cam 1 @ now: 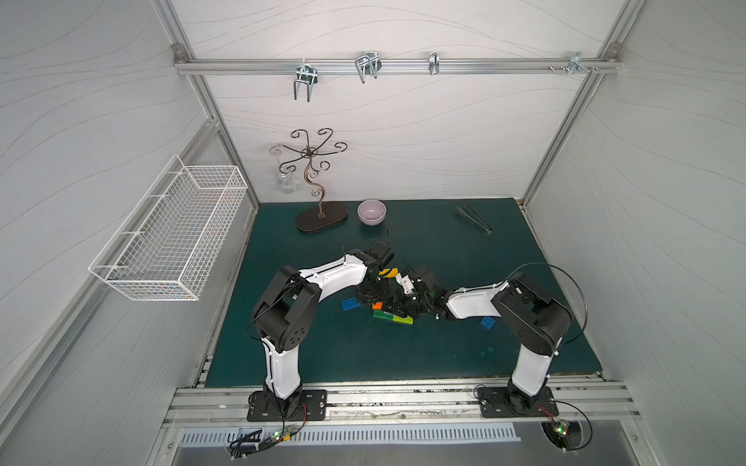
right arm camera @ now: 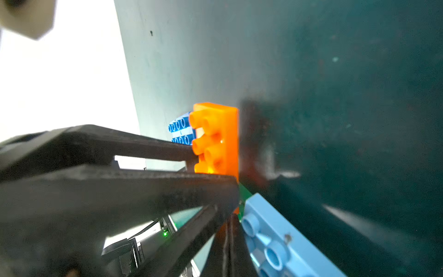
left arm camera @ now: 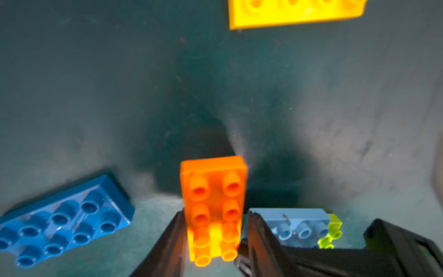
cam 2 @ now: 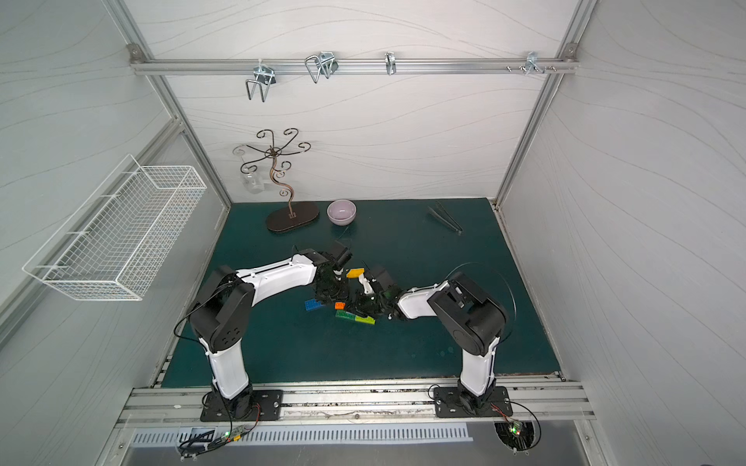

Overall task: Assemble a small pinwheel with lego
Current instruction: Assemble the lego brick with the lego brick.

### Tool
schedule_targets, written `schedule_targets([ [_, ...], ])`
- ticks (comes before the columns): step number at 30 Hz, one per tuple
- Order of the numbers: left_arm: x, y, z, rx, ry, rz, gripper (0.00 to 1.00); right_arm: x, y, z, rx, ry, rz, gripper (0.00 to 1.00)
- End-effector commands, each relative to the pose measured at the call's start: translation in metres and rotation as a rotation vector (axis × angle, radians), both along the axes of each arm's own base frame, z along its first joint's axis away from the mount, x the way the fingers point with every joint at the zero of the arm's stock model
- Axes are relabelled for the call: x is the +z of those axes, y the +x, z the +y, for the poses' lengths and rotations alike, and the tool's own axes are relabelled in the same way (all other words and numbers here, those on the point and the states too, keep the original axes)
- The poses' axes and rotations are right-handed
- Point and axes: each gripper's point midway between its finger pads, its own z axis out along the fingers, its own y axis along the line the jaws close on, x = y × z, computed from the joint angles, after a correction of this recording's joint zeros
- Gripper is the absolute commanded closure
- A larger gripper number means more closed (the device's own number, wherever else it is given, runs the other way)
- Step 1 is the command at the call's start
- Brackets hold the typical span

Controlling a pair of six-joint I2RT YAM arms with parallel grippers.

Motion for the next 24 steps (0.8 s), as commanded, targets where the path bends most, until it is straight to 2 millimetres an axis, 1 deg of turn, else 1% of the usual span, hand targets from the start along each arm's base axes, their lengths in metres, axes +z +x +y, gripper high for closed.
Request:
schedule_targets([
  [1,0.007,0.002,-0.01,-0.026,-0.032,-0.013,0.59,-0.033,-0.017,-0.021,-0.008,-0.141,0.069,1.0],
  [8,0.001,0.0,-0.004,-0.051,0.004,-0.005,0.61,-0.034,-0.018,-0.021,-0.005,-0.147,0.064,1.0],
  [11,-0.001,-0.002,-0.007,-0.06,-0.012,0.003,0.66,-0.033,-0.018,-0.02,-0.002,-0.147,0.064,1.0],
  [15,0.001,-0.004,-0.009,-0.075,-0.044,-0.015,0.73,-0.026,-0.017,-0.019,0.01,-0.14,0.037,1.0],
  [18,-0.001,-0.006,-0.01,-0.08,-0.057,-0.013,0.76,-0.018,-0.013,-0.017,0.012,-0.121,-0.002,1.0],
  [20,-0.002,-0.007,-0.011,-0.092,-0.063,-0.011,0.76,-0.012,-0.011,-0.012,0.028,-0.093,-0.022,1.0],
  [24,-0.005,-0.012,-0.01,-0.107,-0.076,-0.011,0.78,-0.012,-0.011,-0.006,0.048,-0.08,-0.019,1.0],
])
